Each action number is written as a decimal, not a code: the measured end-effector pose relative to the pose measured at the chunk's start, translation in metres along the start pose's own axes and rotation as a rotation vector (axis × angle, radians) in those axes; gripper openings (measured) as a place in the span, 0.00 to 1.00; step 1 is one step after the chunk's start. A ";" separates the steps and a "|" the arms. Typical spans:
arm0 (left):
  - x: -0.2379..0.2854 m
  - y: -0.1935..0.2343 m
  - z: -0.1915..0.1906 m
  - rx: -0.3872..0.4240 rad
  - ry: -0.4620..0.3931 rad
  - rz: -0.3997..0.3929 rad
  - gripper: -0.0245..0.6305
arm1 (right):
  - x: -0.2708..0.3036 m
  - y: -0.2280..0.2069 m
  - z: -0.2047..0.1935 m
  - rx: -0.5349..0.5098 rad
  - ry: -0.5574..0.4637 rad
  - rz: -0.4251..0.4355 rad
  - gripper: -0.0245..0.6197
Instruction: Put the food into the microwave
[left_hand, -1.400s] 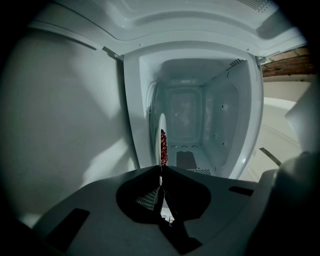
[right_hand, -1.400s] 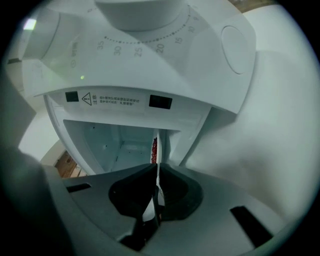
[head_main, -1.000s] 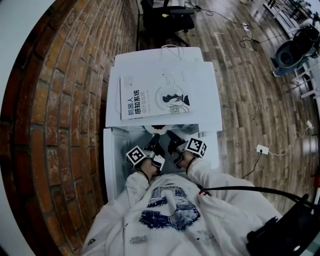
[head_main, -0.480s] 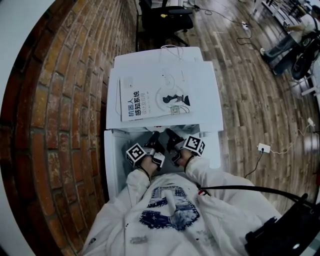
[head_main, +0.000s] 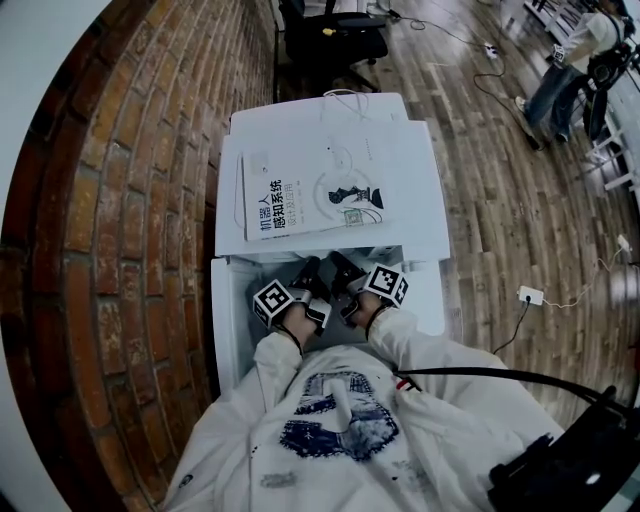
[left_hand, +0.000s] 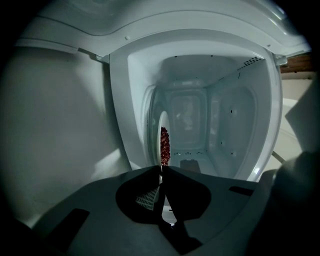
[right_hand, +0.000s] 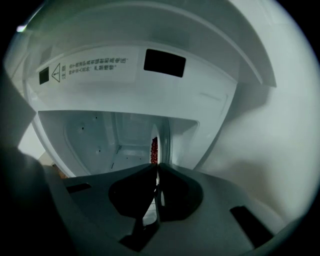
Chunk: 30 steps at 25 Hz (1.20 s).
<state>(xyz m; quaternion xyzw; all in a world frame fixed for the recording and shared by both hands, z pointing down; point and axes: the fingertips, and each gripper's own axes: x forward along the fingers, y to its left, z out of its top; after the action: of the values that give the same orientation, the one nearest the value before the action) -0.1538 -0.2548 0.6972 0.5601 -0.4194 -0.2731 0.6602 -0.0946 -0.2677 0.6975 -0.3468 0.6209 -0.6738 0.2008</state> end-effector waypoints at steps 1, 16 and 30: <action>0.000 0.000 0.000 -0.008 -0.002 0.002 0.07 | 0.001 0.000 0.000 0.001 -0.001 0.001 0.08; -0.003 -0.006 0.004 0.023 0.008 0.032 0.13 | 0.004 0.006 -0.002 -0.017 0.004 0.014 0.08; -0.031 -0.002 -0.015 0.095 -0.030 0.058 0.20 | -0.032 0.007 -0.010 -0.069 0.050 0.019 0.08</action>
<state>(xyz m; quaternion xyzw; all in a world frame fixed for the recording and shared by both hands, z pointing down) -0.1565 -0.2219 0.6869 0.5741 -0.4578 -0.2420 0.6342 -0.0805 -0.2394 0.6836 -0.3308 0.6519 -0.6583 0.1796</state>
